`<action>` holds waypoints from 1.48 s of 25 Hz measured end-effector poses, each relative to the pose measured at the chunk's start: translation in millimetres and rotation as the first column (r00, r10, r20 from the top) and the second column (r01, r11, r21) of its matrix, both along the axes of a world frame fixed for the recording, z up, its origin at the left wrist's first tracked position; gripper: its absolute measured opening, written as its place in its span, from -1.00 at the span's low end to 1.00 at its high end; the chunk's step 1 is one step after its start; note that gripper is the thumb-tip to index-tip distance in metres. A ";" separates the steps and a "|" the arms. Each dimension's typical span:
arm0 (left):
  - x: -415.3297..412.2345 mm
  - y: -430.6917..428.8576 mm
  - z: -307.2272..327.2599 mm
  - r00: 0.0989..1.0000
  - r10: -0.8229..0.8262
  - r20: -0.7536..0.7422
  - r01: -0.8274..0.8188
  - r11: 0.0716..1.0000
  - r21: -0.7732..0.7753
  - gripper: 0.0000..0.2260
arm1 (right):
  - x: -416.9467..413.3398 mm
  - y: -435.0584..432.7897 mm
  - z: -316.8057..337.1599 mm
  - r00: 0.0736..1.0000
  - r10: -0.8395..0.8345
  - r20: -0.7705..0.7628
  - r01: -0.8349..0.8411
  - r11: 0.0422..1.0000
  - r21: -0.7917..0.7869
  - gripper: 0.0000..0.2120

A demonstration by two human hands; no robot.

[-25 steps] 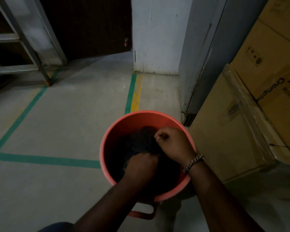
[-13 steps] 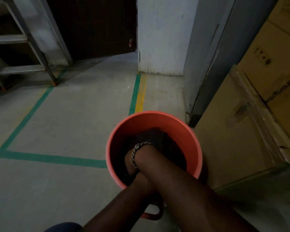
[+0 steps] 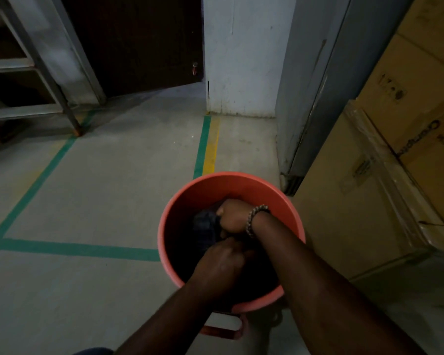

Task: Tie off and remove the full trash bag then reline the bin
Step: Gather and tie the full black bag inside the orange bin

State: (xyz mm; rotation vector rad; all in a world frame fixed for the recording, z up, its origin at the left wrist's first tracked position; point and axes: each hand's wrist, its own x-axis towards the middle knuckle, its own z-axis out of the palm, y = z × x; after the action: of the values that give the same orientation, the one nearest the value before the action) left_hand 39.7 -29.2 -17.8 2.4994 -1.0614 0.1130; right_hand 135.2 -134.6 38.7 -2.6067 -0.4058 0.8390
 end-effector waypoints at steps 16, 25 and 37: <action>-0.4 -1.3 -14.4 1.000 -0.001 0.000 0.001 0.992 -0.128 -0.75 | 5.6 -40.6 -4.0 0.942 -0.174 -0.287 0.235 0.953 0.193 -0.86; 25.8 -2.3 -2.5 0.861 0.316 -0.398 -0.460 0.817 -0.347 -0.50 | -42.3 -118.7 -26.1 0.713 -0.554 -0.430 0.700 0.535 0.473 -0.90; 42.4 -0.7 -2.9 0.696 0.256 -0.671 -0.480 0.861 -0.170 -0.54 | -54.9 -106.8 -32.4 0.557 -0.815 0.157 0.672 0.554 0.490 -0.65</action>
State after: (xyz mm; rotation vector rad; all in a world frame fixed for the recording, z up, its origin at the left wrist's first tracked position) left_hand 82.1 -29.9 -20.8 2.1403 -0.2119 -0.3818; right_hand 80.3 -241.4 6.3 -2.1865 0.4568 -0.0599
